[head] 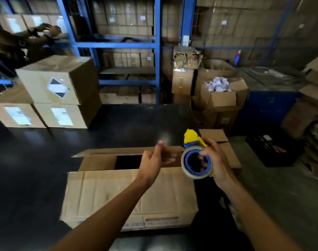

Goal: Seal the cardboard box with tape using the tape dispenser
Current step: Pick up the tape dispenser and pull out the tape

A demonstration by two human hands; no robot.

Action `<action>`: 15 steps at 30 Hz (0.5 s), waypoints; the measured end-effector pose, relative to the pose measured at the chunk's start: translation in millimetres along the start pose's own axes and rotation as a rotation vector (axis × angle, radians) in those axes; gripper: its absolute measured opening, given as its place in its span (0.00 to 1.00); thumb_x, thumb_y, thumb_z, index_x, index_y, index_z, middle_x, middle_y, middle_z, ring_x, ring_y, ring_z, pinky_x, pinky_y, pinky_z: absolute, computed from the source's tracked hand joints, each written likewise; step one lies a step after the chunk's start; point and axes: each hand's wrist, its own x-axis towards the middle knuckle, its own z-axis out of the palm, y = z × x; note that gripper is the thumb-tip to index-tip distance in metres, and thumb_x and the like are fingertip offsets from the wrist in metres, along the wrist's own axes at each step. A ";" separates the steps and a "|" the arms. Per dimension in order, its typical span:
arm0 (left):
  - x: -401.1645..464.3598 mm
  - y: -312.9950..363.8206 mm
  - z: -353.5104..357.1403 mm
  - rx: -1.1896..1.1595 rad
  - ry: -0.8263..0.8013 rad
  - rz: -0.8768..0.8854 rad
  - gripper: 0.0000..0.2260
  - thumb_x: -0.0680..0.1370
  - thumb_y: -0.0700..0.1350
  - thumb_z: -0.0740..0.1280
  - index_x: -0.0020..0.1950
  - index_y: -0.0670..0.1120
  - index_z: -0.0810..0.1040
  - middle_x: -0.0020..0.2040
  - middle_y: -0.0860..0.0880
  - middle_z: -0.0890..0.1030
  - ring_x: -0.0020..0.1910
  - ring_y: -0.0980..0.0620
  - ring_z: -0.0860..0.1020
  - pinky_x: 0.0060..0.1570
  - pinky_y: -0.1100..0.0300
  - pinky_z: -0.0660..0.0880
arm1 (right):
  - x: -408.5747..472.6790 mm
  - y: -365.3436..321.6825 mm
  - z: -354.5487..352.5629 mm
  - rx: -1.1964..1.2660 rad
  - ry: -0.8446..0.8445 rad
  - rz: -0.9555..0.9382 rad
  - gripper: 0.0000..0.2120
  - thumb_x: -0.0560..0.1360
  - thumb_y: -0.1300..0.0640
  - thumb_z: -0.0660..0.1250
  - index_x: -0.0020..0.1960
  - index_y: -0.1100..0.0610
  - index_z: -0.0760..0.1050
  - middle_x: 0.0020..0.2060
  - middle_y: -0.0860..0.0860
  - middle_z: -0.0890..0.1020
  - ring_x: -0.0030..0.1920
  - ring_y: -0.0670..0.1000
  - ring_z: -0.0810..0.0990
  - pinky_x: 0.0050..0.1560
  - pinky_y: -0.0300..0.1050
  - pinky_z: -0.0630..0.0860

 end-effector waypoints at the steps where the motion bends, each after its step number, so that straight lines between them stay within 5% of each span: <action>1: 2.6 14.4 -13.9 -0.073 0.034 -0.049 0.24 0.85 0.53 0.55 0.55 0.35 0.82 0.47 0.39 0.86 0.49 0.40 0.84 0.54 0.48 0.81 | -1.1 -10.8 13.5 -0.049 0.008 -0.075 0.18 0.63 0.54 0.67 0.52 0.44 0.79 0.41 0.53 0.83 0.40 0.54 0.80 0.39 0.49 0.73; 6: 5.0 74.7 -84.5 -0.358 0.034 -0.243 0.27 0.83 0.59 0.56 0.67 0.38 0.74 0.62 0.38 0.80 0.61 0.42 0.80 0.61 0.50 0.76 | -7.8 -43.6 87.2 -0.286 -0.037 -0.465 0.23 0.69 0.56 0.69 0.63 0.42 0.75 0.53 0.43 0.81 0.50 0.43 0.80 0.47 0.39 0.77; 8: -2.8 87.4 -108.6 -0.391 -0.031 -0.243 0.27 0.82 0.60 0.57 0.67 0.39 0.75 0.61 0.38 0.81 0.61 0.42 0.80 0.63 0.49 0.74 | -4.9 -39.1 118.2 -0.477 -0.130 -0.560 0.24 0.69 0.52 0.69 0.65 0.43 0.74 0.55 0.45 0.81 0.53 0.44 0.80 0.51 0.44 0.78; 12: -8.8 88.4 -159.2 -0.370 0.019 -0.254 0.23 0.80 0.57 0.63 0.66 0.41 0.77 0.57 0.41 0.84 0.56 0.44 0.83 0.59 0.50 0.78 | -1.5 -28.2 170.5 -0.594 -0.211 -0.583 0.25 0.69 0.48 0.69 0.66 0.40 0.72 0.54 0.46 0.79 0.50 0.46 0.79 0.50 0.52 0.77; 15: -7.8 88.9 -189.4 -0.457 0.150 -0.306 0.18 0.78 0.49 0.70 0.65 0.41 0.77 0.52 0.40 0.85 0.46 0.45 0.86 0.41 0.53 0.82 | 0.4 -30.3 200.1 -0.643 -0.287 -0.611 0.26 0.70 0.48 0.70 0.67 0.38 0.69 0.54 0.46 0.77 0.49 0.46 0.78 0.48 0.52 0.78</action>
